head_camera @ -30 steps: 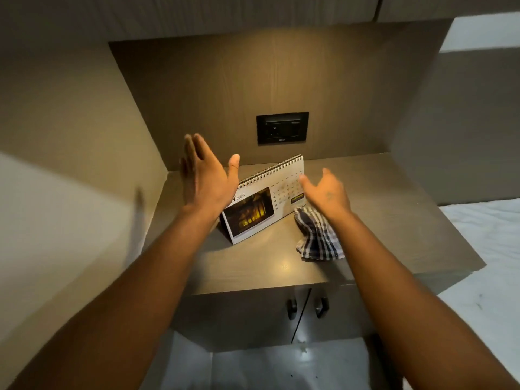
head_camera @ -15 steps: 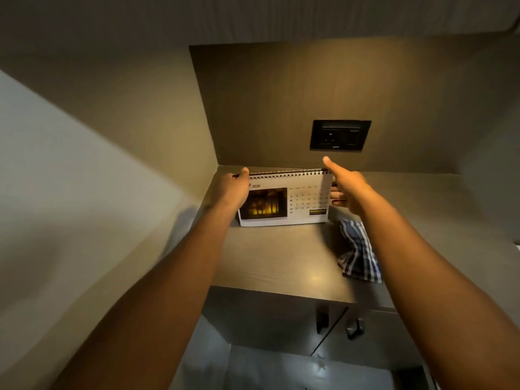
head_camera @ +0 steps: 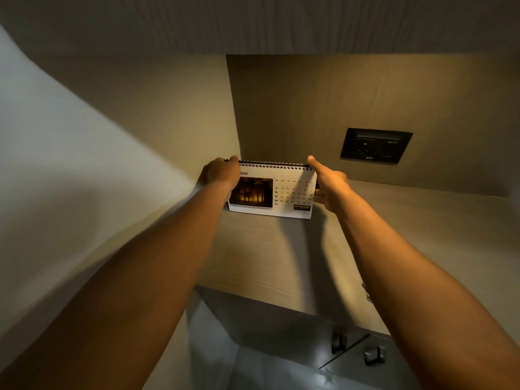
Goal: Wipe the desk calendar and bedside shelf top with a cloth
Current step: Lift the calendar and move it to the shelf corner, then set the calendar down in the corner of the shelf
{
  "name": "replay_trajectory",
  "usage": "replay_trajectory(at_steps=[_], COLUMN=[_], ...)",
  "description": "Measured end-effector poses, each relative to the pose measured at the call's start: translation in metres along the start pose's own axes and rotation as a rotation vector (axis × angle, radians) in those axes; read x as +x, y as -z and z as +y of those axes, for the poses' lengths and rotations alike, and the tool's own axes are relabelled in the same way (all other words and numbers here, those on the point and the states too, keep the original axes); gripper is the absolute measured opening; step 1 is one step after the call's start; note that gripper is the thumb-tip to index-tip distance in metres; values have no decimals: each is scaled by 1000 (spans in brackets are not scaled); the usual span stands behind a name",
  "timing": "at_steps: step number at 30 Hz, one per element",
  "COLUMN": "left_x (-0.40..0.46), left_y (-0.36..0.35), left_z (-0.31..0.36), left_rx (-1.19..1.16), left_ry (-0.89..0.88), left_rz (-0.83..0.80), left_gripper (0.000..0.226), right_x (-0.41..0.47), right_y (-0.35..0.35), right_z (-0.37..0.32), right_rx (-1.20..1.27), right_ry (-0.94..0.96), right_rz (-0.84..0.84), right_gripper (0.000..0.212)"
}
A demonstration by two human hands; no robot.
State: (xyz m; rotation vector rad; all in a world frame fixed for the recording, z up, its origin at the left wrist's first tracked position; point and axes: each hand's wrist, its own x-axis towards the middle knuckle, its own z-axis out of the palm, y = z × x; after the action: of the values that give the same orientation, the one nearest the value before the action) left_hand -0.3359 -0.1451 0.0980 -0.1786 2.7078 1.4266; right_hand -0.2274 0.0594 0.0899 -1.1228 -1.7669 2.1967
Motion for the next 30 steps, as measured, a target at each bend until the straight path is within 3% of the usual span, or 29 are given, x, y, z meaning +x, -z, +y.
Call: replay_trajectory(at_steps=[4,6,8,11,14,17,20,24,27,30], left_x=[-7,-26,-43,-90,-151,-179,-199,-204,-204,-204], left_y=[-9,-38,-44,-56,-94,-134,-168,-183,-185,-184], left_z=[3,13,11,-8,-35,-57,-69,-82,-83,-83], left_rx=[0,2,-26,114,311,546,678,774,793,804], left_ry=[-24,3,37,-140,-512,-697,-724,-736,-739,-748], left_rz=[10,-41,19,122,-50,-310,-468,-450,-447,-439], left_gripper=[45,47,55,73,71,69,68,74,79,80], right_x=[-7,-8,-11,-19,-31,-44,-58,-65,-66,-65], right_y=[12,45,57,80,105,115,138,154,159,174], right_z=[1,13,26,52,87,114,134,145,142,142], right_rx=[-3,-3,-141,-349,-686,-1066,-1203,-1209,-1196,-1229], right_ry=[15,25,88,258,355,434,352,279,274,314], right_rz=[-10,58,132,256,378,425,448,433,349,347], right_gripper=[67,68,68,78,72,57,56,61,83,80])
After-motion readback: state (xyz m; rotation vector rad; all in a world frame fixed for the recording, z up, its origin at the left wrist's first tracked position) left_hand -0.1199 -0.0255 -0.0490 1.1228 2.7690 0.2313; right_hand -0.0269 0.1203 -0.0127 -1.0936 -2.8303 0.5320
